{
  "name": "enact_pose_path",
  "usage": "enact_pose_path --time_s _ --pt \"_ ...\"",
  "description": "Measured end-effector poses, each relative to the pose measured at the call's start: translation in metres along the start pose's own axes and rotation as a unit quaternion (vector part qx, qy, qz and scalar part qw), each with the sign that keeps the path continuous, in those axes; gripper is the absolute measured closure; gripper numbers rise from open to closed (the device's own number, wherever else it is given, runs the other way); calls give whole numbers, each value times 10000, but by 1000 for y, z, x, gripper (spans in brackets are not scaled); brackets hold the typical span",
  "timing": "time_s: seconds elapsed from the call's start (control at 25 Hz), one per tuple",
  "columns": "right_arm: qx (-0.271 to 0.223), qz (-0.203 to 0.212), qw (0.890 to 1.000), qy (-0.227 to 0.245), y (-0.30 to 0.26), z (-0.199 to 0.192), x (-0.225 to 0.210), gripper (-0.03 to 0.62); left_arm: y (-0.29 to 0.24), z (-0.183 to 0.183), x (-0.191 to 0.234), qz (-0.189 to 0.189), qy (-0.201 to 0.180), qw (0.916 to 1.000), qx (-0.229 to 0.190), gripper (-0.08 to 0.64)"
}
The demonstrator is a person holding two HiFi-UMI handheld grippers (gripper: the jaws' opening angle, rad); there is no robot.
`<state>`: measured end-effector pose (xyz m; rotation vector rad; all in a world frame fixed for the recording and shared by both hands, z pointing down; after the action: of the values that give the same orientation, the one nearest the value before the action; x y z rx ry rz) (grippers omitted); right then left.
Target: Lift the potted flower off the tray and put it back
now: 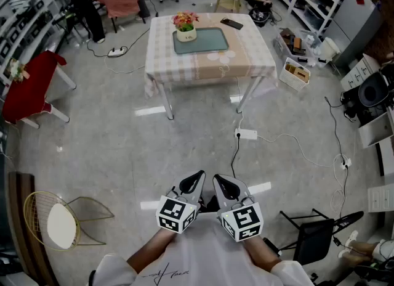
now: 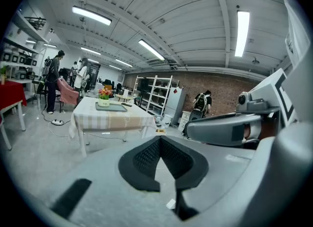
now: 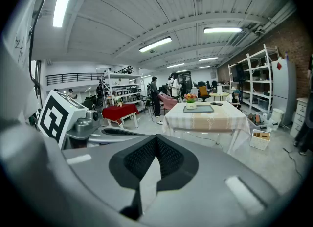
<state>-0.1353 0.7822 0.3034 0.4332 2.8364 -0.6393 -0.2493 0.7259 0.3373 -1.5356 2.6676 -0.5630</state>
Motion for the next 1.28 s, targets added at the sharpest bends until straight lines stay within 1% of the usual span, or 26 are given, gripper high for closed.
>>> enact_pose_path --time_s 0.08,0.28,0.4,0.56,0.88,1.08,1.24,1.28 --pt "-25 -38 10000 -15 -3 0 3 592 3 1 5 59 -22 10000 -24 563" --pt "-90 -132 9996 -242 -4 -1 4 591 12 3 11 129 39 9998 -148 563" --pt "-120 -185 9995 -213 -7 3 -1 591 10 8 15 185 16 9996 -225 563" --pt "12 -343 9992 -195 -9 0 -1 591 10 3 20 273 63 9994 -190 563" --pt "230 -248 9993 -139 -26 4 -11 597 -7 10 25 206 76 9998 -35 563" --pt "292 -228 9992 -156 -44 9 -28 597 -27 12 37 269 83 9996 69 563" --pt "339 -137 9993 16 -57 17 -39 595 -47 18 47 318 77 9994 129 568" --pt "376 -84 9992 51 -61 19 -41 583 -51 20 50 328 85 9993 150 568"
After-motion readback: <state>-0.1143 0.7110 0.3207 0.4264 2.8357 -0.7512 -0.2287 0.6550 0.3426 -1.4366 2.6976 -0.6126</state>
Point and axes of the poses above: the fingertips, and each gripper's own axes: y backward along the fingers, x to its left, z out of its top, the point moved 8 cm from there along y, backward along the fingers, and after that the axes turned 7 degrees about -y, right-handed, at the moved point
